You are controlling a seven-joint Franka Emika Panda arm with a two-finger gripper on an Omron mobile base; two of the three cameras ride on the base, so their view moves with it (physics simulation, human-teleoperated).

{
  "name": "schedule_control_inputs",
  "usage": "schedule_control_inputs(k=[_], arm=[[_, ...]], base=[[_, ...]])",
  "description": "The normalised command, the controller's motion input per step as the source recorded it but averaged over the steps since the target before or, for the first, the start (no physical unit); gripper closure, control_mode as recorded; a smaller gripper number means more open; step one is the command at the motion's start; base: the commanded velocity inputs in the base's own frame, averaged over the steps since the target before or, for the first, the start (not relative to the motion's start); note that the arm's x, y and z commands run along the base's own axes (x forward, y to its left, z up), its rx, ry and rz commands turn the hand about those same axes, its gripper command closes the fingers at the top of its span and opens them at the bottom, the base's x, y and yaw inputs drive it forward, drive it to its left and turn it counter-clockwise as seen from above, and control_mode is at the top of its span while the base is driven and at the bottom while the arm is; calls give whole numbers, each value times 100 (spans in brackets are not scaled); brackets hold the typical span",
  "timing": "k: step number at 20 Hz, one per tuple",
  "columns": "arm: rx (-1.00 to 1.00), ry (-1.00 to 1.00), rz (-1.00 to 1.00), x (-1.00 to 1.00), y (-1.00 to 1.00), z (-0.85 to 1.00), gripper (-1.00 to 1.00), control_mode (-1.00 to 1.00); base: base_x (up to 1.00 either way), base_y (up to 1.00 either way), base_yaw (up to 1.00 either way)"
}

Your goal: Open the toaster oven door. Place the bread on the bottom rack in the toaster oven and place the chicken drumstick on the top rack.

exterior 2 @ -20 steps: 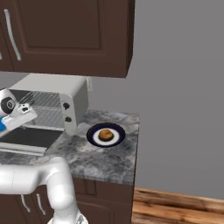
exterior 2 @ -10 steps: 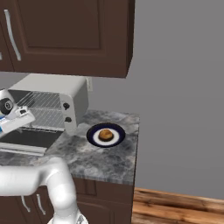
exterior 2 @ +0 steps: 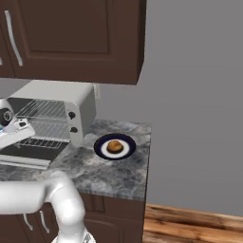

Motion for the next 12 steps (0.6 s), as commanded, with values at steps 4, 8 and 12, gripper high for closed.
schedule_control_inputs(k=[4, 8, 12], arm=[[5, 5, 0, -66, 2, -79, 100, -100], [6, 5, 0, -63, 2, -77, 100, -100], [6, 5, 0, -59, 1, -75, 100, -100]], base=[[0, 0, 0], [0, 0, 0], [0, 0, 0]])
